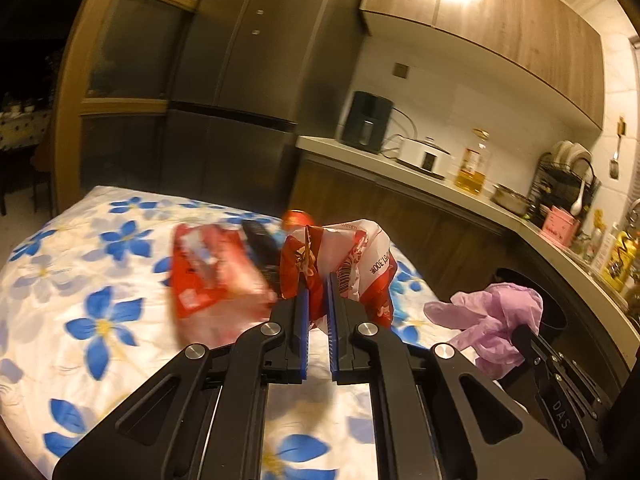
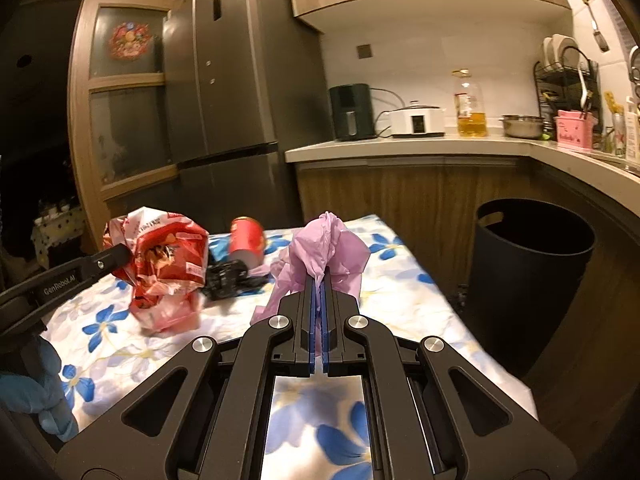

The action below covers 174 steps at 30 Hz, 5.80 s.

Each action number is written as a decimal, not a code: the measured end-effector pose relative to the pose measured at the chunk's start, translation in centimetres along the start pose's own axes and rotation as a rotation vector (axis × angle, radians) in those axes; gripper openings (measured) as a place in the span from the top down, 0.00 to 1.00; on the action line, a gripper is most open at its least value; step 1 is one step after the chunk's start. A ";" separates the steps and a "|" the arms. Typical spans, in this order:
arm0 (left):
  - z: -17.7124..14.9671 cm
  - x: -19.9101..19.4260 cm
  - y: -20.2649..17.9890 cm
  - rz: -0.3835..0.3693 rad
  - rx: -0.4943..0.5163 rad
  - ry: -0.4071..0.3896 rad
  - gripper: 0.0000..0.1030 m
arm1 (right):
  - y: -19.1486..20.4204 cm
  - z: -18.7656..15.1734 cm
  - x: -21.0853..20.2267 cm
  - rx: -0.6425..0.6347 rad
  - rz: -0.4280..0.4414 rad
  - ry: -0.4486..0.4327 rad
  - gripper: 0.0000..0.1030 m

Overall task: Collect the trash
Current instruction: 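Carry the red bag and pink glove over the black bin with both tools, then open both tools to drop the red bag and pink glove into the bin, then move both open tools back from the bin to the table, then grasp the large red plastic bag with the left tool while the right tool grasps the black bag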

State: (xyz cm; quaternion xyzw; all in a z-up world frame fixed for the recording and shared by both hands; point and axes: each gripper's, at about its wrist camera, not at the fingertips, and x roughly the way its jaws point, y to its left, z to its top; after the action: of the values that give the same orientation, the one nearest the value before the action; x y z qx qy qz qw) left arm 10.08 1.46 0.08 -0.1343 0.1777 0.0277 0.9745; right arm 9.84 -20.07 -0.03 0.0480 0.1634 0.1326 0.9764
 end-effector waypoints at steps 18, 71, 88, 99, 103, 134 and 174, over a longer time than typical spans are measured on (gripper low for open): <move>-0.7 4.6 -11.1 -0.163 0.129 0.041 0.93 | -8.0 2.0 -0.8 0.055 -0.160 -0.046 0.98; -1.2 17.4 -30.8 -0.437 0.272 0.104 0.93 | -24.8 7.9 3.2 0.123 -0.452 -0.102 0.98; -2.4 19.3 -31.1 -0.421 0.280 0.156 0.69 | -26.7 7.4 5.4 0.143 -0.460 -0.032 0.90; -2.4 19.0 -29.8 -0.381 0.267 0.143 0.32 | -27.1 7.0 5.0 0.161 -0.481 -0.026 0.51; -2.3 18.5 -29.2 -0.354 0.265 0.137 0.25 | -26.5 6.9 4.6 0.153 -0.480 -0.027 0.41; -2.4 9.5 -17.0 -0.081 0.209 0.091 0.06 | -17.0 4.1 0.1 0.089 -0.413 0.014 0.17; 0.8 8.0 7.4 0.282 -0.068 0.087 0.06 | -1.0 0.1 5.0 0.002 -0.124 0.075 0.17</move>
State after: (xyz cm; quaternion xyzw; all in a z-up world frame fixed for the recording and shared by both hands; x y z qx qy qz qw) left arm 17.05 8.81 -3.90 -0.1423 0.2359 0.1645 0.9471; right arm 14.70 -19.69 -1.66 0.0339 0.2025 0.0731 0.9760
